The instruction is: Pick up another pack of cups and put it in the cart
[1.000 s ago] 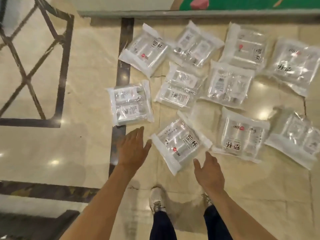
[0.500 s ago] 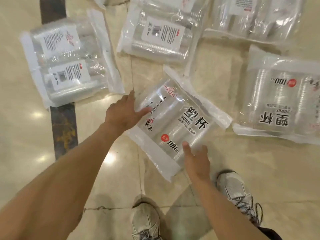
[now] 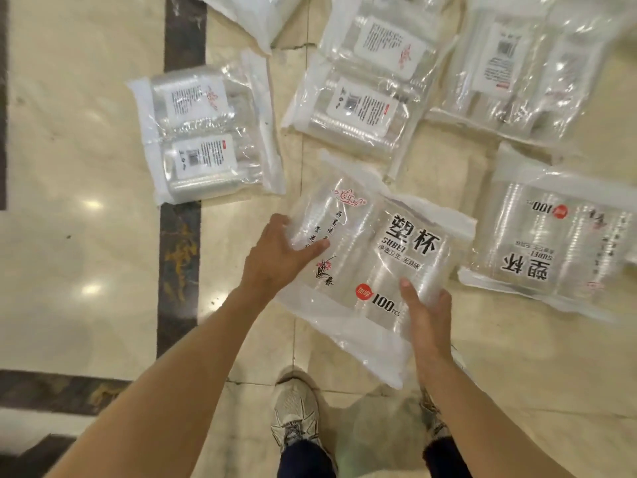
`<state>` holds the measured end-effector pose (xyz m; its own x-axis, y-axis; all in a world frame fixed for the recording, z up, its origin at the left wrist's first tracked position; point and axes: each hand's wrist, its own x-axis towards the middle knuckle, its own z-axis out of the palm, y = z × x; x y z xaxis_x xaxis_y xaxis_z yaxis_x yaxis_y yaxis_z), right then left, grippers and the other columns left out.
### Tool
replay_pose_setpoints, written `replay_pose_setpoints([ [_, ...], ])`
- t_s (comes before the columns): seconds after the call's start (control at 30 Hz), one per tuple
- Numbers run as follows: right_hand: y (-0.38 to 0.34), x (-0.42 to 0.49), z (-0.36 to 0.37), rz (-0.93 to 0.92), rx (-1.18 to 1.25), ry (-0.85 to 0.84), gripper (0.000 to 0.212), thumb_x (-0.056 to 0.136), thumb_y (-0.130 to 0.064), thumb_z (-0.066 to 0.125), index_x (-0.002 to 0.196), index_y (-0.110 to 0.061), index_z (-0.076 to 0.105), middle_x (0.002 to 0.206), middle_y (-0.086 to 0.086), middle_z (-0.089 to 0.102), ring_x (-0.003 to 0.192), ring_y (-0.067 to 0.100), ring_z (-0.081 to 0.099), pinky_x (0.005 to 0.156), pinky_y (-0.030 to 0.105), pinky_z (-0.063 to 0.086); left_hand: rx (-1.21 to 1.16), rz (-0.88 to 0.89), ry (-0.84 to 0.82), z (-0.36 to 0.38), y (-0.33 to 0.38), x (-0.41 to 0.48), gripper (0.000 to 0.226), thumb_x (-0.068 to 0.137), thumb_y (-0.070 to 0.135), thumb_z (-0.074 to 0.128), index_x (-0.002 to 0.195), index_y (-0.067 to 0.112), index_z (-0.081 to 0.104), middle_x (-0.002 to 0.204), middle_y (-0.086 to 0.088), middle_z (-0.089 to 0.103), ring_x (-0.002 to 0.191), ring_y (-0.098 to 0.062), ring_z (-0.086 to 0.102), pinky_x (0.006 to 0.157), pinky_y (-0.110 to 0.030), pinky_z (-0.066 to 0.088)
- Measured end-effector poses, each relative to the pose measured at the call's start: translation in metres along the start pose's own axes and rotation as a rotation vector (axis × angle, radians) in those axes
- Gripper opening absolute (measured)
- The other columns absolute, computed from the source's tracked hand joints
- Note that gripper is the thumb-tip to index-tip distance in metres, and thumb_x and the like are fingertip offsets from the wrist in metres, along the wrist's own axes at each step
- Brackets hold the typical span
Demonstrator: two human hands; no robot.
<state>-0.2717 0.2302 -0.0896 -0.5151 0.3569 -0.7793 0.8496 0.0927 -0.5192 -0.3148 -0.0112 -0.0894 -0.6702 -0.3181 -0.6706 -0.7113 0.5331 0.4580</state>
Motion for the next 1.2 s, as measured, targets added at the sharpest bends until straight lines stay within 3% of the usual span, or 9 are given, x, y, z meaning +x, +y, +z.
replay_pose_setpoints([
  [0.13,-0.082,-0.045,-0.030,-0.159,-0.121,-0.120,0.107,0.078,-0.064,0.072,0.159,-0.019,0.019,0.163,0.002,0.026,0.150,0.024,0.027,0.122,0.047,0.023,-0.204,-0.055,0.090,-0.050,0.029,-0.063,0.080,0.069,0.073,0.075,0.124,0.023,0.044,0.121,0.003,0.058,0.112,-0.022,0.058,0.095,-0.043,0.049],
  [0.27,-0.186,-0.100,-0.050,-0.340,-0.302,-0.227,0.097,0.083,-0.065,0.067,0.155,-0.014,0.028,0.158,0.006,0.035,0.144,0.026,0.036,0.117,0.042,0.030,-0.416,-0.054,0.258,-0.120,0.081,-0.129,0.071,0.078,0.056,0.079,0.130,0.016,0.052,0.118,0.010,0.055,0.114,-0.013,0.054,0.087,-0.024,0.039],
  [0.33,-0.242,-0.135,-0.056,-0.410,-0.334,-0.258,0.081,0.083,-0.062,0.069,0.143,-0.013,0.045,0.141,0.005,0.052,0.124,0.022,0.054,0.102,0.038,0.044,-0.477,-0.067,0.361,-0.157,0.108,-0.162,0.049,0.080,0.049,0.080,0.114,0.020,0.058,0.104,0.015,0.054,0.108,-0.014,0.055,0.087,-0.024,0.037],
  [0.4,-0.295,-0.174,-0.063,-0.480,-0.364,-0.301,0.066,0.083,-0.057,0.072,0.130,-0.013,0.053,0.120,-0.001,0.058,0.108,0.019,0.059,0.087,0.033,0.044,-0.546,-0.082,0.430,-0.191,0.132,-0.198,0.035,0.081,0.049,0.080,0.099,0.029,0.057,0.098,0.014,0.056,0.103,-0.015,0.058,0.087,-0.029,0.042],
  [0.57,-0.405,-0.297,-0.084,-0.675,-0.516,-0.414,0.071,0.081,-0.061,0.072,0.129,-0.013,0.052,0.122,0.001,0.059,0.110,0.025,0.057,0.087,0.037,0.042,-0.709,-0.156,0.548,-0.281,0.183,-0.314,0.073,0.073,0.071,0.071,0.125,0.022,0.054,0.119,0.007,0.061,0.112,-0.017,0.059,0.101,-0.040,0.047],
  [0.7,-0.460,-0.403,-0.088,-0.814,-0.602,-0.547,0.072,0.085,-0.058,0.070,0.138,-0.014,0.048,0.120,-0.007,0.050,0.116,0.018,0.052,0.089,0.030,0.035,-0.834,-0.223,0.704,-0.341,0.201,-0.417,0.076,0.078,0.068,0.071,0.133,0.018,0.052,0.119,0.007,0.063,0.108,-0.017,0.061,0.084,-0.029,0.046],
  [0.77,-0.477,-0.462,-0.081,-0.883,-0.660,-0.618,0.069,0.083,-0.059,0.072,0.132,-0.015,0.052,0.116,-0.006,0.055,0.110,0.019,0.055,0.084,0.029,0.036,-0.890,-0.252,0.795,-0.368,0.199,-0.475,0.069,0.082,0.065,0.070,0.130,0.019,0.051,0.113,0.008,0.061,0.103,-0.018,0.060,0.076,-0.027,0.042],
  [0.93,-0.476,-0.591,-0.048,-1.026,-0.761,-0.804,0.073,0.077,-0.065,0.072,0.129,-0.018,0.052,0.121,0.000,0.059,0.113,0.023,0.057,0.088,0.036,0.044,-1.002,-0.310,1.013,-0.411,0.161,-0.590,0.071,0.082,0.067,0.069,0.133,0.022,0.048,0.116,0.007,0.059,0.107,-0.021,0.058,0.080,-0.035,0.042],
  [1.2,-0.349,-0.791,-0.011,-1.223,-0.976,-1.171,0.061,0.087,-0.054,0.070,0.134,-0.020,0.051,0.117,-0.008,0.051,0.109,0.017,0.052,0.086,0.030,0.036,-1.116,-0.511,1.358,-0.401,0.041,-0.782,0.066,0.076,0.073,0.070,0.121,0.026,0.058,0.110,0.012,0.065,0.103,-0.014,0.064,0.087,-0.039,0.050],
])
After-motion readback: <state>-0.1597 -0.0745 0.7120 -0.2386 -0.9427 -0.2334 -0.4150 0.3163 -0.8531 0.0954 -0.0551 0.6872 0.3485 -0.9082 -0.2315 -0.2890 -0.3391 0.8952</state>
